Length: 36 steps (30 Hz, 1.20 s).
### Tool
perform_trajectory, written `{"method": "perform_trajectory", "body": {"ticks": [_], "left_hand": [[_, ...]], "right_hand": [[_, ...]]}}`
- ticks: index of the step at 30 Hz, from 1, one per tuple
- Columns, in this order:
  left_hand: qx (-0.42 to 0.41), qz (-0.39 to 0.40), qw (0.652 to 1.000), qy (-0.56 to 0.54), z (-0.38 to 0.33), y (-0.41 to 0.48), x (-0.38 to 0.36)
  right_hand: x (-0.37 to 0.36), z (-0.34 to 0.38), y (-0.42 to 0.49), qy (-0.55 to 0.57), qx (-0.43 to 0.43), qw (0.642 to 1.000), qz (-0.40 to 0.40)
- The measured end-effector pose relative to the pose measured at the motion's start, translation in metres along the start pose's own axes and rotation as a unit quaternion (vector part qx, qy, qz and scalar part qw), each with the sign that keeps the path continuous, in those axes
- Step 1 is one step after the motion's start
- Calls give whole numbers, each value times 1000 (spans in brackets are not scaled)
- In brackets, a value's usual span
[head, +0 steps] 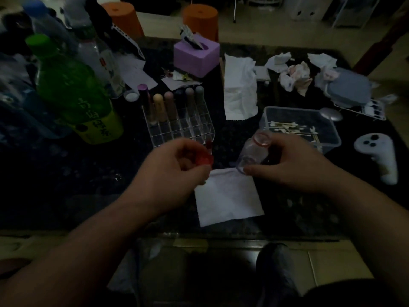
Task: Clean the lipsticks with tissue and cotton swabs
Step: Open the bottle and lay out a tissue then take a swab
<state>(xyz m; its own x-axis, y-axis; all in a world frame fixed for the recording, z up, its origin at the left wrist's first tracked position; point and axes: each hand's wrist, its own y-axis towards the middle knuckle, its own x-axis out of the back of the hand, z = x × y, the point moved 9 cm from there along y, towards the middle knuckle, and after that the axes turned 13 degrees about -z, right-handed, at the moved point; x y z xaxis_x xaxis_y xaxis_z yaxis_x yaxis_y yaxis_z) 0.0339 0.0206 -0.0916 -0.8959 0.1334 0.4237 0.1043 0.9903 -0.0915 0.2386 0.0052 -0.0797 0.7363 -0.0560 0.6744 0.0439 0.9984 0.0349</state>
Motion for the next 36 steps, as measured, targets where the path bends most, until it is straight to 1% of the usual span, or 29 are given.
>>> {"method": "perform_trajectory", "body": {"ticks": [2, 4, 6, 8, 11, 15, 18, 22, 26, 29, 36], "left_hand": [[13, -6, 996, -87, -12, -1, 14], [33, 3, 988, -151, -17, -4, 21], [57, 22, 979, -196, -16, -5, 17], [71, 32, 973, -216, -14, -7, 10], [64, 40, 975, -207, -17, -7, 2], [43, 42, 977, -202, -24, -8, 1], [32, 44, 977, -205, -30, -11, 2], [27, 36, 976, -213, -34, -11, 4], [9, 18, 977, -210, -38, -11, 8], [1, 15, 979, -201, -39, -11, 10], [13, 28, 975, -219, -37, -12, 7]], "right_hand": [[14, 13, -2, 14, 16, 1000, -18], [25, 23, -5, 35, 28, 998, -32], [31, 33, -8, 36, 43, 998, -41], [33, 41, -12, 52, 53, 997, -36], [30, 51, -17, 58, 65, 996, -18], [27, 55, -20, 24, 86, 996, -4], [32, 54, -21, 5, 96, 995, -8], [44, 54, -21, 17, 108, 994, -16], [49, 55, -20, -32, 142, 989, -21], [50, 55, -20, -43, 168, 984, -30], [52, 53, -20, -42, 188, 981, -34]]}}
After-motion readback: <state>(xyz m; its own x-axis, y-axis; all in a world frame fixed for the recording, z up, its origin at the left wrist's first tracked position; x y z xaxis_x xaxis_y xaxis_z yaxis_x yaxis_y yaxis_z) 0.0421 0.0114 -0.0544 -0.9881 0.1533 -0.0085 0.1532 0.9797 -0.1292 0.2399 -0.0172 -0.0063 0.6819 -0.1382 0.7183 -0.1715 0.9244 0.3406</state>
